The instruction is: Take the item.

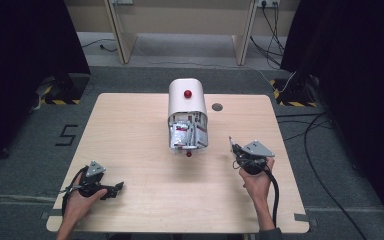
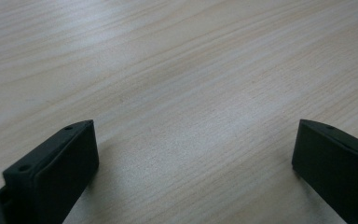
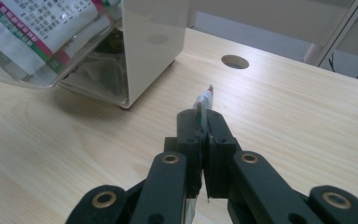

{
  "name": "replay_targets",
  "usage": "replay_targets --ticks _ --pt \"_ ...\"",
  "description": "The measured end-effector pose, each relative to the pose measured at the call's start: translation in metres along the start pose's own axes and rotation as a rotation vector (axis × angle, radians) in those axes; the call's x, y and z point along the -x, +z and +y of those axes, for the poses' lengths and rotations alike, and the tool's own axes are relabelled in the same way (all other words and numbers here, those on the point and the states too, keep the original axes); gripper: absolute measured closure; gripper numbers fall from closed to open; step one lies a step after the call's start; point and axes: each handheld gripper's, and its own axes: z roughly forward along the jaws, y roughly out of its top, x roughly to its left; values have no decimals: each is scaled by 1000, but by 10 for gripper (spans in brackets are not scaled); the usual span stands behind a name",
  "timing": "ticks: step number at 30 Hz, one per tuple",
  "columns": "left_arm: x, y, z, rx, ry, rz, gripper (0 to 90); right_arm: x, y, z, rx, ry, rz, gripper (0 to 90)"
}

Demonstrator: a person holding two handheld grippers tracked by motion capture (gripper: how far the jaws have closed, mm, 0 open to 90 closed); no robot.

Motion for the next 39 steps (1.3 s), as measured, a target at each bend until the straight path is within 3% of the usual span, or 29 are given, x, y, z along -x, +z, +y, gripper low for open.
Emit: replay_targets --ticks 22,31,33,39 --pt "-1 -1 -1 1 1 1 0 -6 16 -14 -30 22 37 868" --pt "-1 -1 -1 1 0 3 0 0 18 -17 -36 58 38 840" --pt "-1 -1 -1 1 -1 3 0 2 17 -18 -46 40 19 822" --pt "0 -1 -1 1 -2 4 0 7 16 -18 -54 45 13 822"
